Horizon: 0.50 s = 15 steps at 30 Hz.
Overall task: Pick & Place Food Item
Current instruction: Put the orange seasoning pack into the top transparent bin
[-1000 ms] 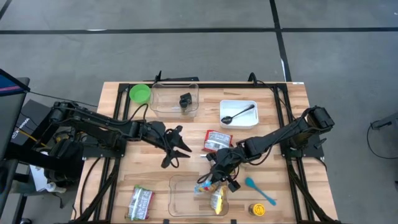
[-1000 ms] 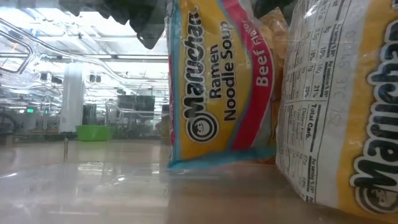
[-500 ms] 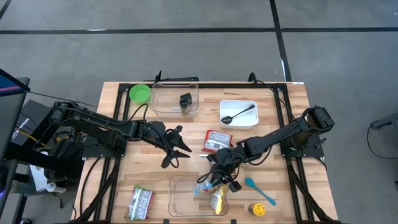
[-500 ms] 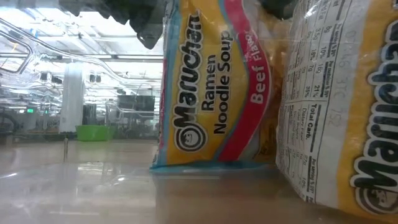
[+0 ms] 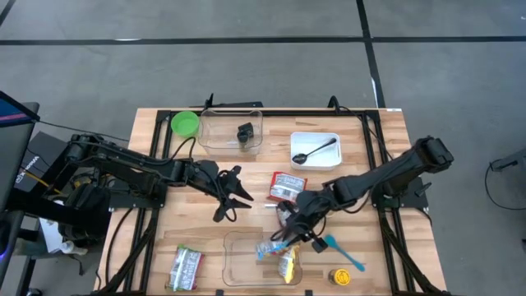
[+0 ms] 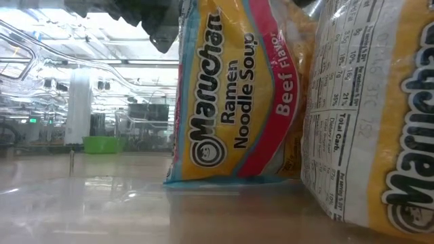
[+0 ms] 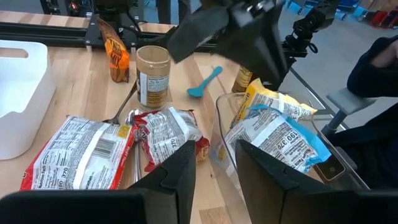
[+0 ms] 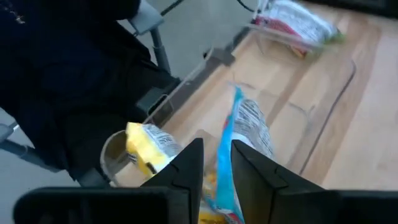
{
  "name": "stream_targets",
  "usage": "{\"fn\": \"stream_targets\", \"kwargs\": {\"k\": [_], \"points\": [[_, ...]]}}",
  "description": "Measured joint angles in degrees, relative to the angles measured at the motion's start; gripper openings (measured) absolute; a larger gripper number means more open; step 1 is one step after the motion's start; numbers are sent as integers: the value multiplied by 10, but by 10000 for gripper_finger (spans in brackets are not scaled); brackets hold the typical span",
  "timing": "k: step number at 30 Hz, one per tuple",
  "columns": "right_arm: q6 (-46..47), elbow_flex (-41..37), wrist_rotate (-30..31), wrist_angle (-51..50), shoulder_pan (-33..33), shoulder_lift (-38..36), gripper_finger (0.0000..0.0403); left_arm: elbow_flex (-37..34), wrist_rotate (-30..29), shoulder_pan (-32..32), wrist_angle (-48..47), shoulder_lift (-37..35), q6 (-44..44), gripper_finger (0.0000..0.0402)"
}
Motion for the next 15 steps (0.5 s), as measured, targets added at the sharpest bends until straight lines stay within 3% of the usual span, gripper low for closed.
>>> {"fn": "stream_targets", "kwargs": {"k": [4,15], "points": [[-4,0,5,8,-3,-16,77,0,-17,0,0,0,0,109],[10,0,106,-53,-26,-31,74,0,-31,0,-7,0,0,109]]}}
